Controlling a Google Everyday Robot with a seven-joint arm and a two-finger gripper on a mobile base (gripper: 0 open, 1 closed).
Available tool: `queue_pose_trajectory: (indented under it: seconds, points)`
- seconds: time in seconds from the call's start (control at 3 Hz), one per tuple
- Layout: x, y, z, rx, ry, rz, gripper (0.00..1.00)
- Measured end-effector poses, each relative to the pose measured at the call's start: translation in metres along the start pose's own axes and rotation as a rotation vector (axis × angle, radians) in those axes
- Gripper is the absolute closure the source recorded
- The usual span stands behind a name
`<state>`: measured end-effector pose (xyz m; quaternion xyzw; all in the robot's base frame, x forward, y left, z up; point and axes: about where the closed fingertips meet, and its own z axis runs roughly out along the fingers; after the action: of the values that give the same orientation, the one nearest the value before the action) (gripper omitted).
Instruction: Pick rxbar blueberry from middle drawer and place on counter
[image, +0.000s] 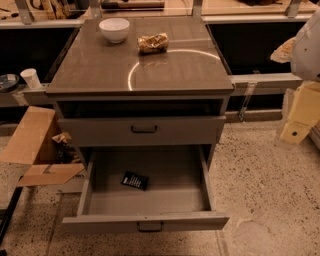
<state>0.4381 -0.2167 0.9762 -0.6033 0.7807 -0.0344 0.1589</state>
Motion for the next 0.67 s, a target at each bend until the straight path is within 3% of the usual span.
queue_pose_trajectory:
  seconds: [0.33, 0.67]
  points:
    - [0.000, 0.000, 0.000, 0.000, 0.000, 0.000, 0.00]
    - [-0.007, -0.001, 0.020, -0.027, -0.035, 0.001, 0.00]
